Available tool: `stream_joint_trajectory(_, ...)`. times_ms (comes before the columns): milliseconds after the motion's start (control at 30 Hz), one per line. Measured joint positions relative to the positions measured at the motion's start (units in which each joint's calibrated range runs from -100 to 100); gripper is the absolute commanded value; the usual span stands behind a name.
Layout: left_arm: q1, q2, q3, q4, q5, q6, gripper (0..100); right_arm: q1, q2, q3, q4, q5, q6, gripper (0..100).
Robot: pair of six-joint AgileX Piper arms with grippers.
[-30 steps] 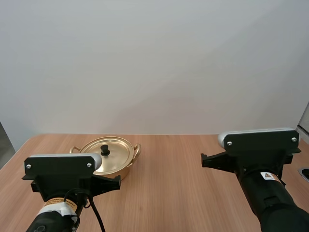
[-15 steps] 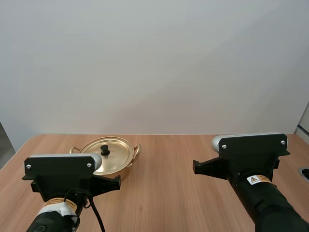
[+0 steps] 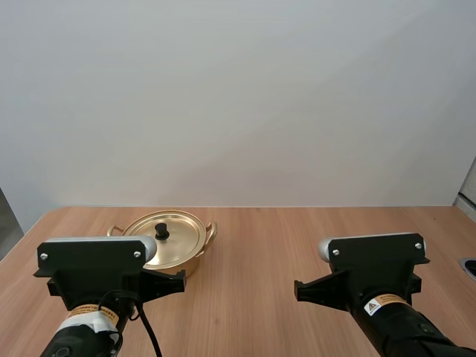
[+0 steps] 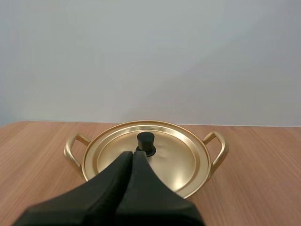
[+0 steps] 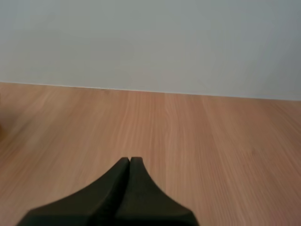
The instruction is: Open the pot, put the car inside, and close it
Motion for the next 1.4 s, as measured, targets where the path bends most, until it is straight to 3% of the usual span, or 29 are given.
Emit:
stream_joint_trajectory(367, 0.0, 0.0, 0.0, 0.0, 0.0, 0.0, 0, 0.0, 0.0, 0.0, -8.18, 0.75, 12.45, 0)
stream_joint_trajectory(1400, 0.0, 0.0, 0.0, 0.0, 0.0, 0.0, 0, 0.0, 0.0, 0.0, -8.18, 0.75, 12.52, 0)
